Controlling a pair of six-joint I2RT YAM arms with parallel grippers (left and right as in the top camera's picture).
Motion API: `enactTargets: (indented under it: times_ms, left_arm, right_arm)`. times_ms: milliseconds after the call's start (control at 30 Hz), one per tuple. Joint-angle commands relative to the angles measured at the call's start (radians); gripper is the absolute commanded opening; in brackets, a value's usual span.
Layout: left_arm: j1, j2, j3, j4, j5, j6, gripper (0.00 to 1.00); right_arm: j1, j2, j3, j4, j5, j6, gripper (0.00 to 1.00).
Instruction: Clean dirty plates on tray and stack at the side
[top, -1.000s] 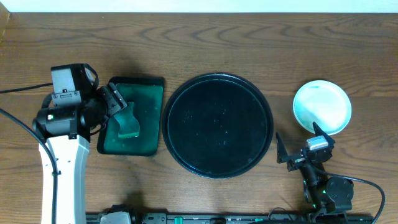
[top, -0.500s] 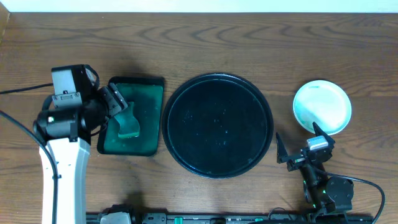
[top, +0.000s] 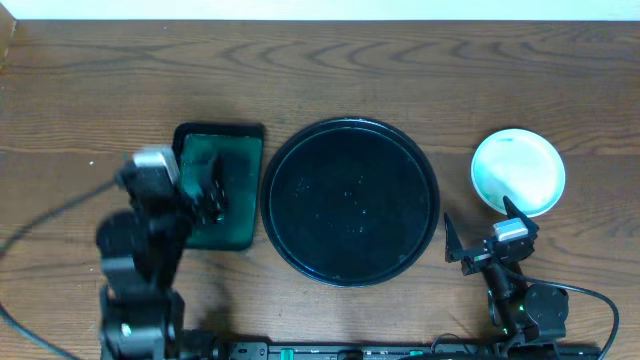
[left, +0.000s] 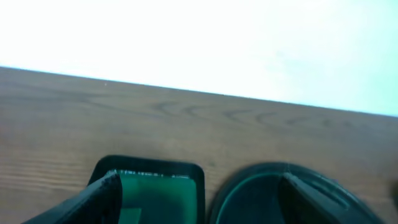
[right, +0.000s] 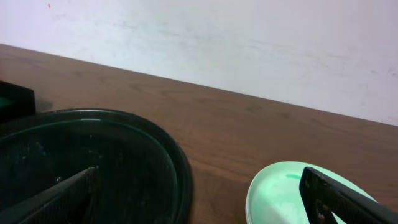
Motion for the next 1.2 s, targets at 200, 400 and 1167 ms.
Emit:
enactTargets:
  times_ms: [200, 400, 1167]
  left_arm:
    - [-0.003, -0.385, -0.317, 0.114, 0.046, 0.070, 0.80]
    - [-0.005, -0.558, -0.437, 0.187, 0.004, 0.070, 0.80]
    - [-0.042, -0.557, -0.557, 0.093, -0.089, 0.070, 0.80]
  right_arm:
    - [0.010, -0.007, -0.003, -0.001, 0.002, -0.006, 0.99]
    - [0.010, -0.007, -0.003, -0.001, 0.002, -0.006, 0.99]
    - [0.010, -0.007, -0.003, -0.001, 0.002, -0.006, 0.99]
